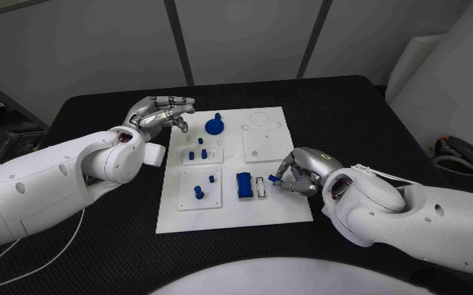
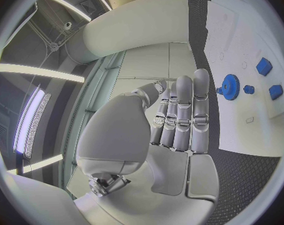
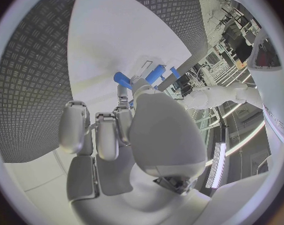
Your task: Assemble the parts on the task board
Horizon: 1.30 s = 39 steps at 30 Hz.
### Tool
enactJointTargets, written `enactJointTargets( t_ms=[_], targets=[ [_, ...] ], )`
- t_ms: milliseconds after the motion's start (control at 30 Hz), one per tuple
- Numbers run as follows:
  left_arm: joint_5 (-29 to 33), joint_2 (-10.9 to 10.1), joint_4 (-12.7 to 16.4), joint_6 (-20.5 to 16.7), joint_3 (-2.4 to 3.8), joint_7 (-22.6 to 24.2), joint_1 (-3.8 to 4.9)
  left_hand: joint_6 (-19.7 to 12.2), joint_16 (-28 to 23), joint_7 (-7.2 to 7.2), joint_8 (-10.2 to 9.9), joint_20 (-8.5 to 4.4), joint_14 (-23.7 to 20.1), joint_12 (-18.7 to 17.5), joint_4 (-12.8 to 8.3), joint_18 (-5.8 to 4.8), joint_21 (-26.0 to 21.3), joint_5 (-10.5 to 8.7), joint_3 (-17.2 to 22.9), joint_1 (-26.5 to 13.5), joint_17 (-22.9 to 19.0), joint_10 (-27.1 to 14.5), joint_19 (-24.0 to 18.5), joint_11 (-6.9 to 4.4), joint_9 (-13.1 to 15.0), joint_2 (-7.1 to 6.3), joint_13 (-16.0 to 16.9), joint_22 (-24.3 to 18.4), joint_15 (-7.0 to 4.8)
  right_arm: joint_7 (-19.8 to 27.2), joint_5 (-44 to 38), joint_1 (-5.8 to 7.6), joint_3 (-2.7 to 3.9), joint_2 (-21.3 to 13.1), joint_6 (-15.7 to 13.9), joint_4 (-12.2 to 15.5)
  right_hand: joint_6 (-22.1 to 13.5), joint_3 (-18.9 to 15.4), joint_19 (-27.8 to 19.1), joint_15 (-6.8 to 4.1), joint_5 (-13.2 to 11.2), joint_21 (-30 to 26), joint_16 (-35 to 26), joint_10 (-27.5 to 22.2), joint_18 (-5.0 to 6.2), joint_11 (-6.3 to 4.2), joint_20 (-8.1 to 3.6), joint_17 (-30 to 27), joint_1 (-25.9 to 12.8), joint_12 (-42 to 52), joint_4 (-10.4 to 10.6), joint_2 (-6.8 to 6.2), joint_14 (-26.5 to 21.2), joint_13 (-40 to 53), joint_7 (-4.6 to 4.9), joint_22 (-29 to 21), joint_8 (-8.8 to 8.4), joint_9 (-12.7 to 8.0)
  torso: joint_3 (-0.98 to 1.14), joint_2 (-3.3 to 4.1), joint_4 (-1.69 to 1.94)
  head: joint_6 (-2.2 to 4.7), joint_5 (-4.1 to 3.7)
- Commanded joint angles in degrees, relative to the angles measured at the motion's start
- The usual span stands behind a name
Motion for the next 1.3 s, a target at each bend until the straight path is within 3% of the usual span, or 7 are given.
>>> enactJointTargets(
  t_ms=[33, 200, 333, 500, 867, 1100, 1300],
  targets=[
    [0.08, -0.01, 0.18, 0.69, 0.05, 0.17, 0.09, -0.12, 0.19, 0.27, 0.18, 0.1, -0.54, 0.2, -0.2, -0.56, -0.32, -0.09, -0.2, 0.1, -0.05, -0.24, -0.28, -0.01, -0.06, 0.38, 0.06, -0.05, 0.01, 0.78, 2.88, 0.08, 0.02, 0.77, -3.75, -0.2, 0.73, 0.52, 0.52, -0.22, 0.05, 0.39, 0.34, 0.2, -0.55, 0.09, 0.05, 8.95, -0.43, 0.17, 0.01, -0.22, 4.72, 4.05, -0.25, 0.47, 0.12, 1.55, 0.03, -0.02, -0.03, -0.1, 0.17],
    [0.08, -0.05, 0.3, 0.73, 0.05, 0.14, 0.09, -0.12, 0.19, 0.27, 0.18, 0.1, -0.54, 0.2, -0.2, -0.56, -0.32, -0.09, -0.2, 0.1, -0.05, -0.24, -0.28, -0.01, -0.06, 0.38, 0.06, -0.05, 0.01, 0.92, 6.96, 0.09, 0.02, 2.33, -2.96, -1.53, 0.72, 1.24, 0.52, -0.23, 0.35, 0.39, 0.36, 0.2, -0.55, 0.1, 0.04, 8.98, -0.71, 0.16, -0.08, -0.7, 4.73, 4.09, -0.24, 0.5, 0.12, 1.69, -0.03, 0.0, 0.09, -0.07, 0.2],
    [0.08, -0.07, 0.35, 0.74, 0.05, 0.11, 0.1, -0.12, 0.19, 0.27, 0.18, 0.1, -0.54, 0.2, -0.2, -0.56, -0.32, -0.09, -0.2, 0.1, -0.05, -0.24, -0.28, -0.01, -0.06, 0.38, 0.06, -0.05, 0.01, 0.67, 9.29, 0.09, 0.02, 3.38, -1.37, -2.35, 0.68, 1.67, 0.5, -0.17, 0.82, 0.36, 0.34, 0.21, -0.55, 0.18, 0.08, 8.95, -1.67, 0.15, 0.08, -1.23, 4.73, 4.13, -0.14, 0.49, 0.11, 1.84, 0.04, 0.01, -0.05, -0.12, 0.4],
    [0.08, -0.02, 0.33, 0.8, 0.05, 0.07, 0.1, -0.12, 0.19, 0.27, 0.18, 0.1, -0.54, 0.2, -0.2, -0.56, -0.32, -0.09, -0.2, 0.1, -0.05, -0.24, -0.28, -0.01, -0.06, 0.38, 0.06, -0.05, 0.01, 0.66, 11.16, 0.09, 0.01, 4.68, -0.07, -3.2, 0.7, 1.8, 0.47, -0.12, 3.37, 0.31, 0.34, 0.25, -0.54, 0.24, 0.14, 8.96, -3.03, 0.19, -0.12, -1.9, 4.73, 4.23, -0.1, 0.48, 0.16, 2.14, 0.03, 0.0, -0.08, -0.05, 0.43],
    [0.08, -0.04, 0.35, 1.01, 0.05, -0.09, 0.1, -0.12, 0.19, 0.27, 0.18, 0.1, -0.54, 0.2, -0.2, -0.56, -0.32, -0.09, -0.2, 0.1, -0.05, -0.24, -0.28, -0.01, -0.06, 0.38, 0.06, -0.05, 0.01, 0.33, 12.75, 0.09, -0.01, 5.98, 0.03, -4.3, 1.04, 1.42, 0.46, -0.09, 4.27, 0.29, 0.35, 0.18, -0.53, 0.23, 0.18, 8.99, -5.04, -0.12, 0.1, -2.03, 4.73, 4.06, -0.16, 0.5, 0.42, 2.55, 0.08, -0.03, -0.09, 0.11, 0.63],
    [0.08, -0.01, 0.28, 1.22, 0.05, -0.25, 0.11, -0.13, 0.23, 0.3, 0.21, 0.1, -0.58, 0.28, -0.26, -0.56, -0.33, -0.1, -0.24, 0.17, -0.14, -0.3, -0.27, 0.02, -0.07, 0.38, 0.06, -0.05, 0.01, 0.08, 12.82, 0.09, -0.01, 6.1, 0.88, -4.32, 2.41, -2.29, 0.57, -0.63, 13.83, 0.35, 0.43, 0.58, -0.55, -0.47, -0.25, 9.17, -10.53, 0.51, 0.08, -1.38, 4.77, 4.66, -1.04, 0.71, 2.28, 4.12, 0.11, -0.03, -0.13, 0.09, 0.66],
    [0.08, 0.05, 0.25, 1.44, 0.05, -0.38, 0.11, -0.13, 0.23, 0.3, 0.21, 0.1, -0.58, 0.28, -0.26, -0.56, -0.33, -0.1, -0.24, 0.17, -0.14, -0.3, -0.27, 0.02, -0.07, 0.38, 0.06, -0.05, 0.01, -0.01, 12.48, 0.09, -0.01, 6.21, 1.27, -4.29, 2.68, -4.22, 0.65, -0.83, 14.62, 0.4, 0.57, 1.1, -0.58, -0.68, -0.45, 9.43, -12.12, 1.7, 0.23, -0.99, 4.83, 5.6, -1.29, 0.85, 3.16, 4.81, 0.14, 0.04, -0.11, 0.07, 0.64]
  ],
)
